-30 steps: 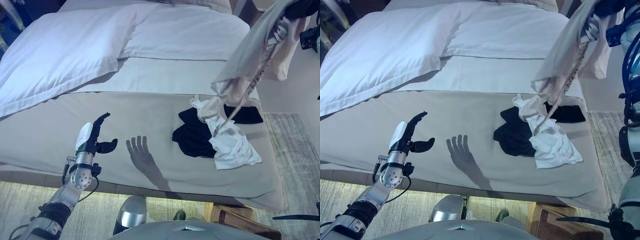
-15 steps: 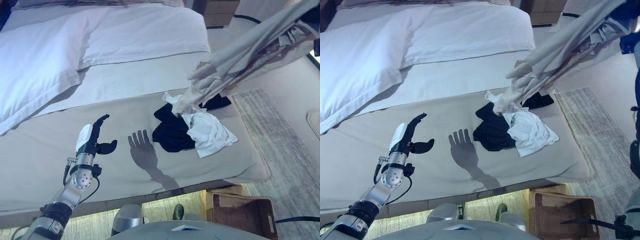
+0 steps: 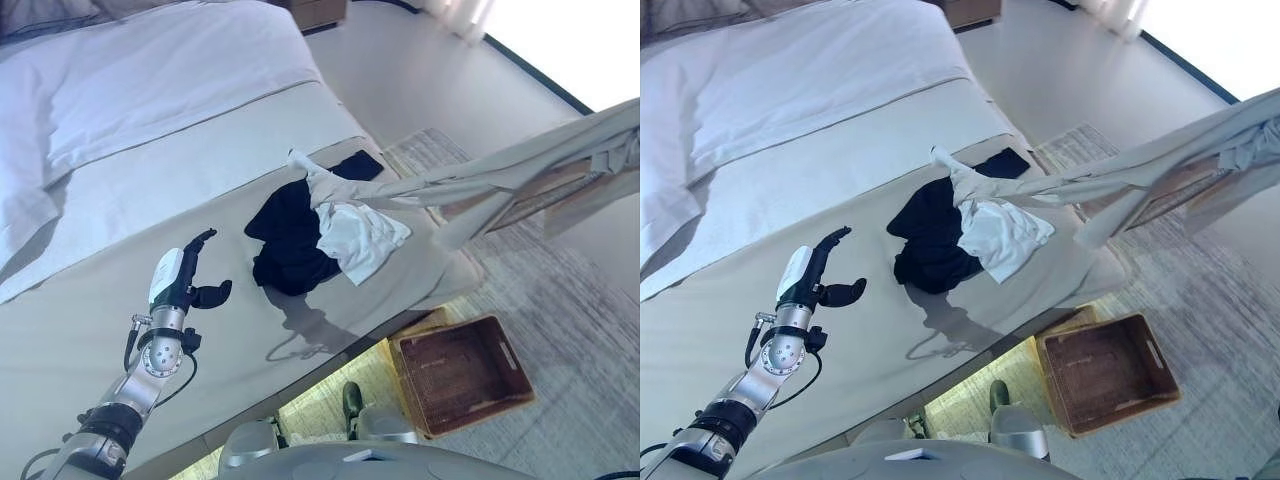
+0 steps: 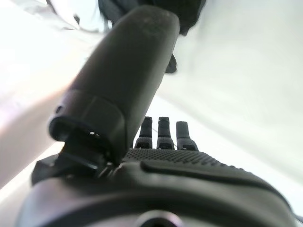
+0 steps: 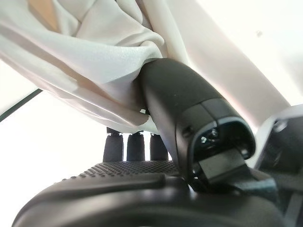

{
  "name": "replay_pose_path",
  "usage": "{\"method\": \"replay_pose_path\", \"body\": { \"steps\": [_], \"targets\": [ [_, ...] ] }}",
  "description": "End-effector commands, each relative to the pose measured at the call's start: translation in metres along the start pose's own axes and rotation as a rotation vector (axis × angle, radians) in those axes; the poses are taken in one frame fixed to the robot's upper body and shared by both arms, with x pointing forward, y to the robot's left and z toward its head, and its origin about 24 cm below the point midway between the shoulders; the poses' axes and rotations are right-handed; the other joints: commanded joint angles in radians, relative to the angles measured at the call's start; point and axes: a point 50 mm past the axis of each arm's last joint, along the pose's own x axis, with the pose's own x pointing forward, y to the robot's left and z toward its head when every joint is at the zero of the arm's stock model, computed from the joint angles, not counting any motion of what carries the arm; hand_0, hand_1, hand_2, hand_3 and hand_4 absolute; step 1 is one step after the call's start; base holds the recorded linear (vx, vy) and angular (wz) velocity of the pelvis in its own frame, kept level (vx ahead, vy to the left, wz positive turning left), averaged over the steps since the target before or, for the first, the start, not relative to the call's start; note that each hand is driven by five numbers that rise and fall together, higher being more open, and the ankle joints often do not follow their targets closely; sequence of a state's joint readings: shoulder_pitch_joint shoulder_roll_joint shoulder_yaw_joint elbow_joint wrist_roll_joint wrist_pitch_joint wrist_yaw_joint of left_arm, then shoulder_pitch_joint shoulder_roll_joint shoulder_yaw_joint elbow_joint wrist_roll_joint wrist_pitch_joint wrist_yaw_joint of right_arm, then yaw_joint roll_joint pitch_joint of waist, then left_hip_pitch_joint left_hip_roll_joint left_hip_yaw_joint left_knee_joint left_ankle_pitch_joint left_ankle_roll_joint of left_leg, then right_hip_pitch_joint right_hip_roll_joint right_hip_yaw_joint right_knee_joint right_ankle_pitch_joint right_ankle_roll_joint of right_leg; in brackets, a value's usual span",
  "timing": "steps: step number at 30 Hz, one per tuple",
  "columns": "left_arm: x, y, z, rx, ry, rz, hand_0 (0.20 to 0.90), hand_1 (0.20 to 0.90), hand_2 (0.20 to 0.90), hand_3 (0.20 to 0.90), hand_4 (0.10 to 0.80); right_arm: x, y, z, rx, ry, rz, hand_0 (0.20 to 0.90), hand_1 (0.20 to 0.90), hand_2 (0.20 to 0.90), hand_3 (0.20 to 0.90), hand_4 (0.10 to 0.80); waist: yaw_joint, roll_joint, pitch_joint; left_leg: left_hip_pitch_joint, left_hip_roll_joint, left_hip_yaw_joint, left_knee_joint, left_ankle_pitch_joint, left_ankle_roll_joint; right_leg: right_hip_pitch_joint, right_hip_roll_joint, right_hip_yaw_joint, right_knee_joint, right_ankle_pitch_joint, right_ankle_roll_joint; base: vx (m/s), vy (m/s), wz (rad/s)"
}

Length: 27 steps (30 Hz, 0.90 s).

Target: Pick up the clothes from the bed and place them into the basket

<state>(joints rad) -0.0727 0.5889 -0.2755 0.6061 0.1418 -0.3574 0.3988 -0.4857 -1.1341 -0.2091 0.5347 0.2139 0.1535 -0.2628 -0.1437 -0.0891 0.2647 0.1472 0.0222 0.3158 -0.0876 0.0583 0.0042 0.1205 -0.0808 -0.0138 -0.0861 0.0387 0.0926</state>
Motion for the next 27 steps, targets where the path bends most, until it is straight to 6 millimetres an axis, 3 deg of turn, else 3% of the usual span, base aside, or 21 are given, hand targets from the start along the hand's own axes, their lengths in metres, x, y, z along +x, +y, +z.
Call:
{"method": "replay_pose_path", "body": {
  "steps": [1,6,19,23,27],
  "targets": [
    [0.008,0.01,0.012,0.003,-0.114,0.044,0.9,0.9,0.9,0.9,0.8,0.006,-0.069,0.063,-0.09,-0.263,-0.225,0.3,0.3,0.3,0.2,0.1,0.003,0.006,-0.187,0.005,0.029,-0.053,0.08,-0.158,-0.018,-0.084,0.032,-0.022,0.093,-0.04,0.015,-0.055,-0.004,-0.31],
    [0.011,0.008,0.013,0.011,-0.119,0.034,0.9,0.9,0.9,0.9,0.8,-0.001,-0.09,0.04,-0.109,-0.204,-0.259,0.3,0.3,0.3,0.2,0.1,-0.043,0.012,-0.193,0.008,0.034,-0.023,0.077,-0.159,-0.02,-0.107,0.045,0.01,0.098,-0.034,0.019,-0.057,-0.016,-0.26],
    [0.02,0.01,0.014,0.035,-0.104,0.036,0.9,0.9,0.9,0.9,0.8,-0.015,-0.134,0.007,-0.163,-0.114,-0.352,0.3,0.3,0.3,0.2,0.1,-0.107,0.022,-0.2,0.007,0.041,0.02,0.074,-0.164,-0.023,-0.144,0.063,0.053,0.113,-0.027,0.025,-0.019,-0.01,-0.12],
    [0.023,0.011,0.017,0.04,-0.105,0.036,0.9,0.9,0.9,0.9,0.8,-0.018,-0.137,-0.002,-0.165,-0.095,-0.335,0.3,0.3,0.3,0.2,0.1,-0.113,0.022,-0.198,0.0,0.043,0.027,0.082,-0.167,-0.023,-0.155,0.064,0.059,0.12,-0.026,0.028,-0.016,-0.004,-0.09],
    [0.026,0.01,0.021,0.036,-0.118,0.039,0.9,0.9,0.9,0.9,0.8,-0.022,-0.121,-0.018,-0.162,-0.069,-0.202,0.3,0.3,0.3,0.2,0.1,-0.119,0.021,-0.192,-0.007,0.044,0.031,0.09,-0.172,-0.02,-0.166,0.065,0.065,0.123,-0.022,0.029,-0.013,-0.001,-0.08]
  ]
}}
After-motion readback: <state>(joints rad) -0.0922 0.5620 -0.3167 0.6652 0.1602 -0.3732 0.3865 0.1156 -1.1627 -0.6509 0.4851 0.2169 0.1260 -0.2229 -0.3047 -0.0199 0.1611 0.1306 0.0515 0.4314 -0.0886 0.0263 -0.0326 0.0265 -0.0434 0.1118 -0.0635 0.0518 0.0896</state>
